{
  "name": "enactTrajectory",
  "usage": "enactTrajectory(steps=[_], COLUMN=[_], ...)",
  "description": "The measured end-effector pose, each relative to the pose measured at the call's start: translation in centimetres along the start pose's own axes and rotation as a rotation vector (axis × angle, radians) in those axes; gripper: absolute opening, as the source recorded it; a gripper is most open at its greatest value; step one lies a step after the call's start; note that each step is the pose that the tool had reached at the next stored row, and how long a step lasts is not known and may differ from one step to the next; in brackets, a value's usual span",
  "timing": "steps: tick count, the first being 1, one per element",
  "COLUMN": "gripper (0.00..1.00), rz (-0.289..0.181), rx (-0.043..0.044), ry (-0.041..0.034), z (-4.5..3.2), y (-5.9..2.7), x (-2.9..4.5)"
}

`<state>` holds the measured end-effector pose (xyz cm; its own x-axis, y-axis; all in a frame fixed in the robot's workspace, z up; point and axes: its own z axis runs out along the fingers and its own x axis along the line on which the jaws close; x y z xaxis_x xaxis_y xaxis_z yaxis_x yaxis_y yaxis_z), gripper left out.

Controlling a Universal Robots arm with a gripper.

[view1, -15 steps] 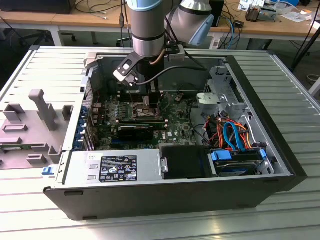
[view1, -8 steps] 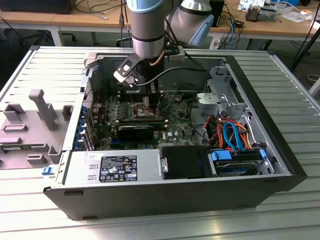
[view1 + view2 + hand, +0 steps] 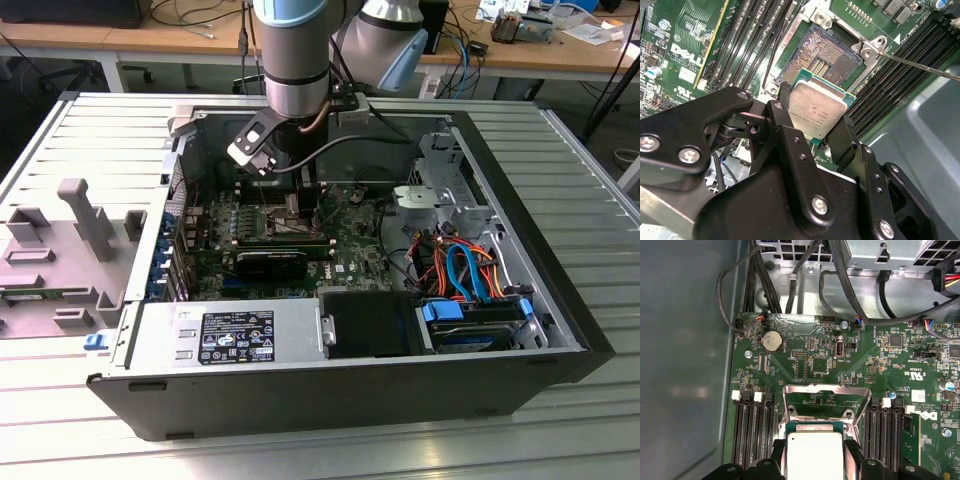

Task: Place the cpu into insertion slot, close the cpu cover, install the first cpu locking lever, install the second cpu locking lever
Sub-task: 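Place the cpu into insertion slot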

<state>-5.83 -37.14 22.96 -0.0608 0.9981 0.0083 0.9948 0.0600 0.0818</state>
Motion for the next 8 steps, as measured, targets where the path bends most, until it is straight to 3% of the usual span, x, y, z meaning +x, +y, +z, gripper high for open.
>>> enactTrajectory(steps=[8], gripper=[0.54], rz=[0.0], rx=[0.0001], ry=[0.0], z=[0.13], y=[-0.01], x=[0.0])
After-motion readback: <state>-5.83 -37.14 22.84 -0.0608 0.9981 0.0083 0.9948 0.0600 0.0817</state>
